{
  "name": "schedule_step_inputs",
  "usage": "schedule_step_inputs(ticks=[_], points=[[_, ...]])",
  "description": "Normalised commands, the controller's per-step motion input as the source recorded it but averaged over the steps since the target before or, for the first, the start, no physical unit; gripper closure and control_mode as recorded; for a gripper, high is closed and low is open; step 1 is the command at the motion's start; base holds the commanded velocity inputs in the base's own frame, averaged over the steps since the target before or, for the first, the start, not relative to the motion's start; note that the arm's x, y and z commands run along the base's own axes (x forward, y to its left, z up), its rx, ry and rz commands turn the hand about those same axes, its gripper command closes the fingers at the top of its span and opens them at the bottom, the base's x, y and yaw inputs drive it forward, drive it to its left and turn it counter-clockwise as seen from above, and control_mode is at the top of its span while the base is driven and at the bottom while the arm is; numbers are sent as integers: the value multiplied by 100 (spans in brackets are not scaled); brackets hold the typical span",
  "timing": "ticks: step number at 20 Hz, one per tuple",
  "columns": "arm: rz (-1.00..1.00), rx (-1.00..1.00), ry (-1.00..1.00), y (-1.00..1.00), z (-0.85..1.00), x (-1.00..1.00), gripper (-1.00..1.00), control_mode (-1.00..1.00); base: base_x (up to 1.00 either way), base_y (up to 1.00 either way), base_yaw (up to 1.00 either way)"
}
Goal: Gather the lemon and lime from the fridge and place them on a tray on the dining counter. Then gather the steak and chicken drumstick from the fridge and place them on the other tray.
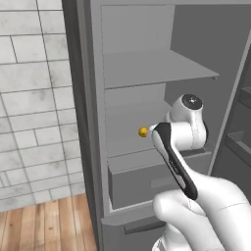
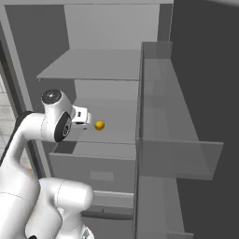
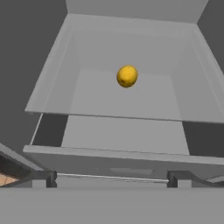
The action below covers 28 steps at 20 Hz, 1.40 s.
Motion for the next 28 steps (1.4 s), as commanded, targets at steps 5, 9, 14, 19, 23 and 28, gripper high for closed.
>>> schedule_step_inputs(ticks=[5,9,14,19,23,28], points=[[-7,1,11,-7,-26,41,-100,-100,0,0,0],[-5,1,7,-1,-29,42,-100,-100,0,0,0],[-3,1,3,0,-27,44,-100,-100,0,0,0],[-1,0,0,0,-30,45,-100,-100,0,0,0],[0,0,0,0,-29,45,-100,-100,0,0,0],[-1,0,1,0,-24,50,-100,-100,0,0,0]])
